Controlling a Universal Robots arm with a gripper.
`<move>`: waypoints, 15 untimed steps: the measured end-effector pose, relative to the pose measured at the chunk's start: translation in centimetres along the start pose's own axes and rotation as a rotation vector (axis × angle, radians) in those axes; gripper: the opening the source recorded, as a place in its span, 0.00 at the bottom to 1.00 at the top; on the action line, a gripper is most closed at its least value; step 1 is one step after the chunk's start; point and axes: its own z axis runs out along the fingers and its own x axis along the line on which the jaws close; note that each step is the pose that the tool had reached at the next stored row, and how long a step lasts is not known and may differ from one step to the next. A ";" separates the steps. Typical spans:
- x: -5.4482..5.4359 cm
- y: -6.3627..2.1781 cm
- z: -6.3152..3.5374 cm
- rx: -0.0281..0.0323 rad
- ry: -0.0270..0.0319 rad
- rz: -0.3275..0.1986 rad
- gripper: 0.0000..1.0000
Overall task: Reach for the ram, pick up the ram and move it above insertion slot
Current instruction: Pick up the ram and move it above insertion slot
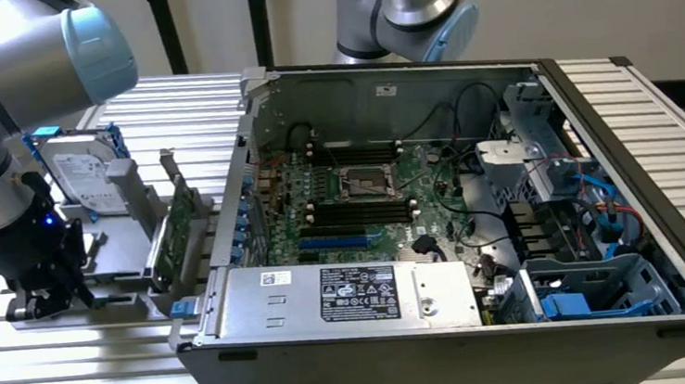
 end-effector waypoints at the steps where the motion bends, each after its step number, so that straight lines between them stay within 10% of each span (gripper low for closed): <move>1: 0.0 -0.01 -0.04 -0.0007 0.0000 0.000 0.13; 15: 0.0 -0.10 -3.18 -0.0036 -0.0006 0.002 0.13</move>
